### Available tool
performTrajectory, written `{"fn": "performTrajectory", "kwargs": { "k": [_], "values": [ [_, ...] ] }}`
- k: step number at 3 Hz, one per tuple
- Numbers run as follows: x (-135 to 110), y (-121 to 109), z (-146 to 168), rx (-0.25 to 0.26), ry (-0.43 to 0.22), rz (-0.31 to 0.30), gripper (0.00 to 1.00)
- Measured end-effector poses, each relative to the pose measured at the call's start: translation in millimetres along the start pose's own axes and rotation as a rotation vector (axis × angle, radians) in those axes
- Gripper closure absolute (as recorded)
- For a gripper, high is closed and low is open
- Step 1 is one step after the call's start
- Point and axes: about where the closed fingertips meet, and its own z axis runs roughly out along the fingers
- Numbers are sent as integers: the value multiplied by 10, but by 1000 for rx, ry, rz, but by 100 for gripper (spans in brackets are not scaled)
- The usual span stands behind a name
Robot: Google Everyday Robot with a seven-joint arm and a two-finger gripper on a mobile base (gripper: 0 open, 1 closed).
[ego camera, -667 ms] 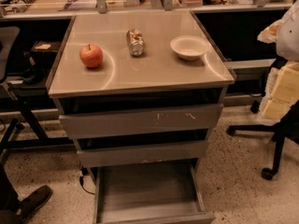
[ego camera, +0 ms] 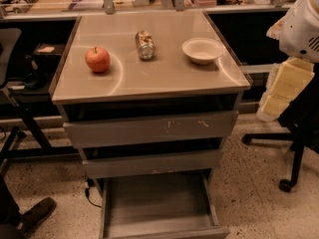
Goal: Place orange can into bottom drawer
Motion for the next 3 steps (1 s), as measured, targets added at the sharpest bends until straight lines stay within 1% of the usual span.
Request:
{"fn": "performTrajectory", "kwargs": {
  "k": [1, 2, 3],
  "values": [
    [-197, -293, 136, -1, 6, 52, 0],
    [-422, -609, 213, -1, 26, 56, 0],
    [-480, -633, 175, 12, 11, 50, 0]
  ]
}}
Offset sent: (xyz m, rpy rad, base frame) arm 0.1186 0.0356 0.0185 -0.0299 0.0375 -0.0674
